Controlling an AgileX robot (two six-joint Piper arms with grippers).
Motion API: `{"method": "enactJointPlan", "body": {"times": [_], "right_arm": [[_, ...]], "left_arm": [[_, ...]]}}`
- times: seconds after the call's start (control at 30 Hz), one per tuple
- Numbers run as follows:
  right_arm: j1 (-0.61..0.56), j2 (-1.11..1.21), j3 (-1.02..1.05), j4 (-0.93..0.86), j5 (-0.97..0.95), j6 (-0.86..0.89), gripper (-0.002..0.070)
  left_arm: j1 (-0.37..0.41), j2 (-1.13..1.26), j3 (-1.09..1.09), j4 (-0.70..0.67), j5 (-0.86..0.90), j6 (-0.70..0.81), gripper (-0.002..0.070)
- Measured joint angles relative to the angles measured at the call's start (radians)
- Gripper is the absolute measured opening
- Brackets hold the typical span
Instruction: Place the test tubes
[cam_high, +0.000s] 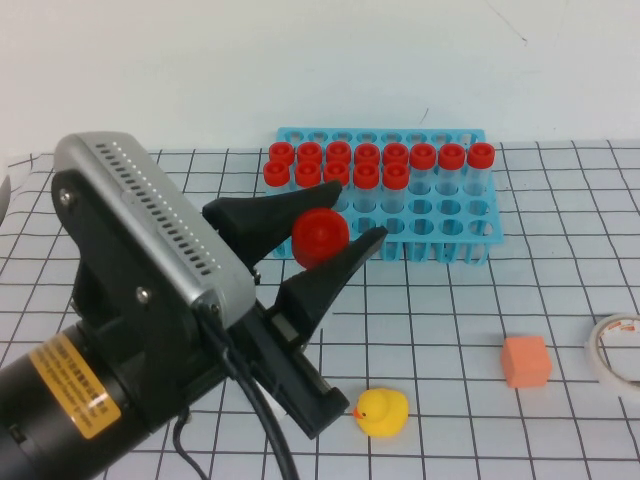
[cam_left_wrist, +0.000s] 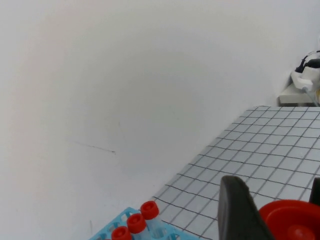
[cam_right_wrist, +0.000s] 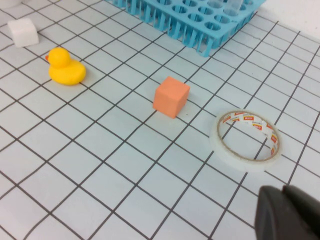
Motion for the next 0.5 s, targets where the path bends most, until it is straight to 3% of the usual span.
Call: {"method": "enactJointPlan", "body": {"times": [0.3,0.5], "right_arm": [[-0.001,0.0,0.001,0.0,0.0,0.002,-0.0001],[-0.001,0.0,0.001,0.0,0.0,0.002,-0.0001]], "left_arm": [[0.0,0.069,-0.002,-0.143,-0.14,0.152,0.0251],[0.02,0.147,-0.002,-0.138,-0.16,0.114,0.0251]]}}
